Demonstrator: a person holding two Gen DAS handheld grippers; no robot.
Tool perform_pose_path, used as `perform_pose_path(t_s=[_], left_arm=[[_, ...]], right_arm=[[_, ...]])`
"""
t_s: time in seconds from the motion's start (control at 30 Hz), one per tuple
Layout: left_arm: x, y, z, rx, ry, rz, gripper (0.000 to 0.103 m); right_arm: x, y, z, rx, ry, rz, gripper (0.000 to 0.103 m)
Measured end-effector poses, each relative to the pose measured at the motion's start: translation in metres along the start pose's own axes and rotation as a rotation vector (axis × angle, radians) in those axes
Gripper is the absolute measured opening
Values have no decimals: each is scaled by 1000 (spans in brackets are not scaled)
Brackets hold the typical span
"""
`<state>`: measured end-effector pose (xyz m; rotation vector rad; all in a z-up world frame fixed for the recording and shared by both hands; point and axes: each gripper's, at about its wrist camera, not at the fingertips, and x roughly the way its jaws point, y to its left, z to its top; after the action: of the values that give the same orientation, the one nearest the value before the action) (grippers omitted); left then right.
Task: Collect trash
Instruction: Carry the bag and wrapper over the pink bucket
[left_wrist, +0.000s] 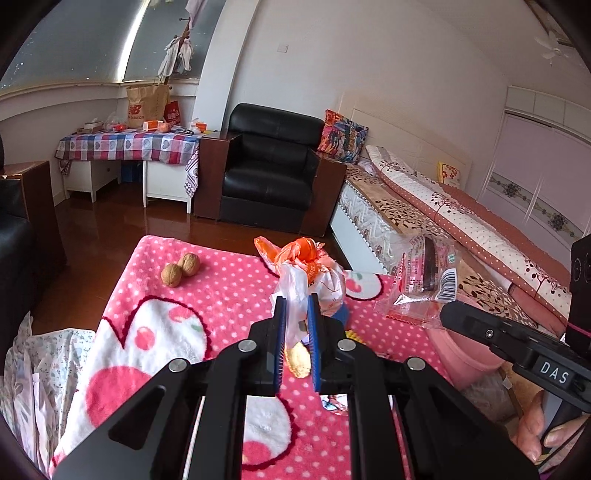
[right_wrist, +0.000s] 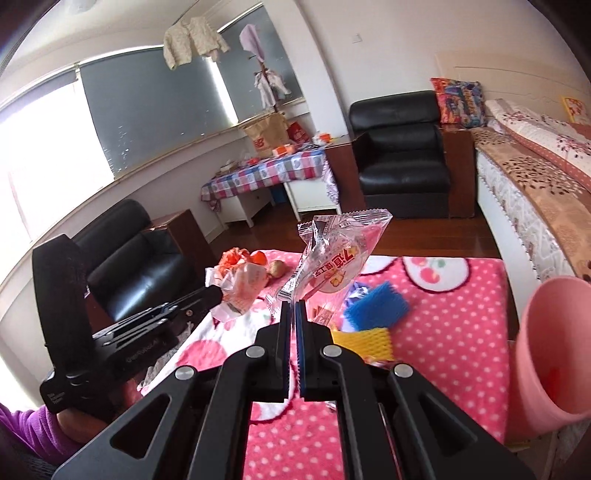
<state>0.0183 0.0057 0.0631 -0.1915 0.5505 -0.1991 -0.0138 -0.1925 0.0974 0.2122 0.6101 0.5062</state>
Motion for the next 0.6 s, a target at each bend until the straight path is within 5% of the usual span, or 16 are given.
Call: perform_pose_path(t_s=[0.6], left_arm=[[66,-147,-16,161,81,-288,11]], right_arm=[[-77,-151,-39,245,-68,-293,2]])
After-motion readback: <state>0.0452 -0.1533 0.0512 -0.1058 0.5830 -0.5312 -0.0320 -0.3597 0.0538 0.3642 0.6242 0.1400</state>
